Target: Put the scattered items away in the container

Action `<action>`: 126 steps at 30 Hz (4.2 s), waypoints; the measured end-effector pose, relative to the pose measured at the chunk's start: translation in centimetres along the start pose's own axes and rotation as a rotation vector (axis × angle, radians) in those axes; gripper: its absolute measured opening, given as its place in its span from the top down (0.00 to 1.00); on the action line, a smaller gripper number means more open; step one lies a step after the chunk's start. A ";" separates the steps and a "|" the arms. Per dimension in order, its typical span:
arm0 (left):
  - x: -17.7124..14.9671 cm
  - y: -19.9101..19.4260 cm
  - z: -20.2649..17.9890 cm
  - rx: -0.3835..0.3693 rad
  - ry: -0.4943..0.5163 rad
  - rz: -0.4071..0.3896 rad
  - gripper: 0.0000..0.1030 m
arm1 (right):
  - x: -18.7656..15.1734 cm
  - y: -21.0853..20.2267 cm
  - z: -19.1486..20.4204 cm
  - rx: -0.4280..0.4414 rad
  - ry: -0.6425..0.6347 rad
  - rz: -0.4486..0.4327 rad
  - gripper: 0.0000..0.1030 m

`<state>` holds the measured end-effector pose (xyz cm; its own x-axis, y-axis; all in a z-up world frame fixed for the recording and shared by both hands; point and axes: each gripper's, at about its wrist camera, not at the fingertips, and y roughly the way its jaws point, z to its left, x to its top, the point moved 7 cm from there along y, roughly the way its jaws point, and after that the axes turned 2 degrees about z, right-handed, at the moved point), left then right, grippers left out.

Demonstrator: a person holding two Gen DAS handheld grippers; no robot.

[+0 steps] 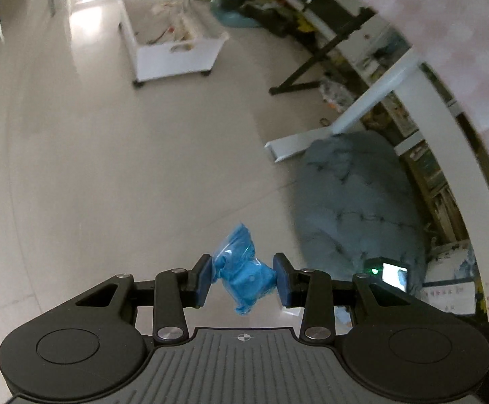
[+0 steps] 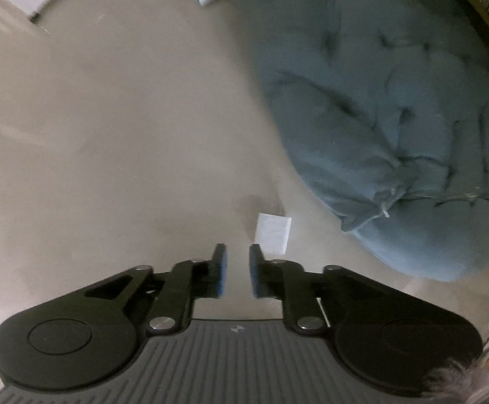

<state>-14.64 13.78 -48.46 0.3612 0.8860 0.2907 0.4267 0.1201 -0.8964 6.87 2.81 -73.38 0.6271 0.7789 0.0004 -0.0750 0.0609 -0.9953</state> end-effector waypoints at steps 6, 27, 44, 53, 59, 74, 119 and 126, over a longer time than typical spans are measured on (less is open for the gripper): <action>-2.0 2.7 2.4 0.021 -0.017 0.016 0.64 | 0.7 8.6 -1.3 -0.051 0.052 0.059 0.62; -2.4 4.1 2.7 0.062 -0.005 0.011 0.64 | -0.1 14.9 -6.5 -0.083 0.131 0.154 0.76; 6.0 -14.5 -9.9 -0.030 0.182 -0.128 0.65 | -2.5 -19.4 4.9 0.242 -0.030 -0.024 0.76; 6.5 -25.6 -19.4 -0.183 0.413 -0.120 0.65 | -7.8 -46.7 4.1 0.389 -0.037 -0.226 0.76; 5.5 -31.7 -26.3 -0.357 0.597 -0.102 0.65 | -13.9 -59.3 -1.2 0.356 0.152 -0.338 0.76; -1.4 -37.3 -39.0 -0.638 0.985 -0.068 0.65 | -26.7 -70.6 -11.2 0.003 0.615 -0.754 0.76; 3.9 -36.8 -45.0 -0.599 1.024 -0.187 0.65 | -17.4 -73.7 -12.9 0.004 0.407 -0.888 0.76; 9.0 -36.6 -41.8 -0.634 1.029 -0.189 0.65 | -13.0 -73.7 -7.9 -0.020 0.399 -0.890 0.76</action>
<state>7.69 -1.37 0.93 0.6140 0.0757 0.7857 0.7682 -0.2858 -0.5728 10.32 -16.73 -0.76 0.6648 0.1842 0.7239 0.5645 0.5108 -0.6484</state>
